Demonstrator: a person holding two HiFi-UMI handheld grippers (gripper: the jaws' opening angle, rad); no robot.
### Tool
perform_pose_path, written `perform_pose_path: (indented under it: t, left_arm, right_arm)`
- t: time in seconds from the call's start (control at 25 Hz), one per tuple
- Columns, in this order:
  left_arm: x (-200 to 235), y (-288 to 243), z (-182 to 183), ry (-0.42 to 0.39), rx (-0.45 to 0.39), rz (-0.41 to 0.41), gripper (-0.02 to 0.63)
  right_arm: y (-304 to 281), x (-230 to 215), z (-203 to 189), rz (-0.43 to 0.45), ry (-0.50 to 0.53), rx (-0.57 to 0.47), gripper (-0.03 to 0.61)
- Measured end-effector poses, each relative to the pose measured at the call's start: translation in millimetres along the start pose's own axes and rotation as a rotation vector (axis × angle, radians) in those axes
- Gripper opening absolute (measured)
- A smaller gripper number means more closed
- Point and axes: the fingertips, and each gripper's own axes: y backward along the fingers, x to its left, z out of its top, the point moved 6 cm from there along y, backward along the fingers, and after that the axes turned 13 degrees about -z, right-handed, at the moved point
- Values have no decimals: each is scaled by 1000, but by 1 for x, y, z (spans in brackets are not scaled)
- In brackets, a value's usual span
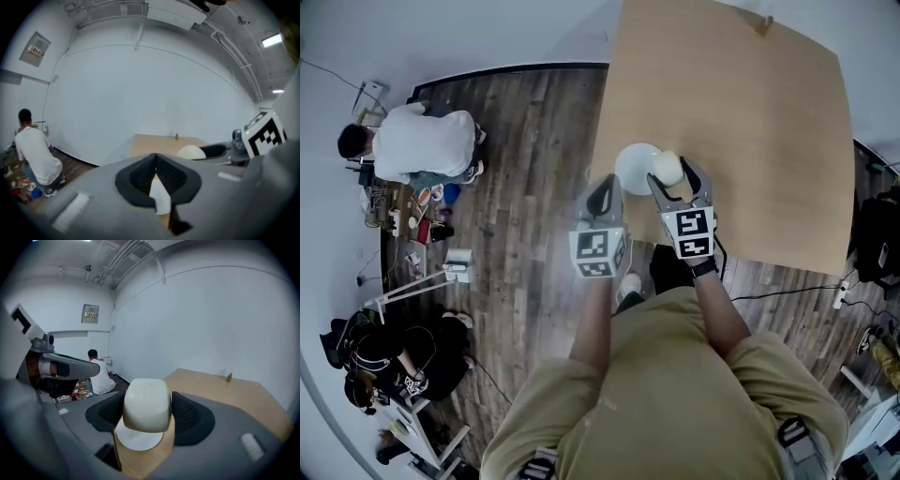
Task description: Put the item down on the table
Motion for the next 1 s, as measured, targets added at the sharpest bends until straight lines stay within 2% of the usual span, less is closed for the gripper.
perform_pose_path:
  t: [0.28, 0.56, 0.84, 1.0]
  left_arm:
    - [21, -18, -29, 61, 73, 42, 3]
    - [38, -27, -50, 109, 125, 73, 3]
    - [41, -31, -62, 132, 160, 68, 3]
    - [39, -32, -61, 116, 165, 51, 3]
  right_arm:
    - [-55, 18, -51, 82, 17, 153, 321]
    - [-107, 36, -92, 116, 87, 274, 319]
    - [-133, 48, -113, 132, 146, 325, 319]
    - [-141, 47, -122, 117, 165, 355, 319]
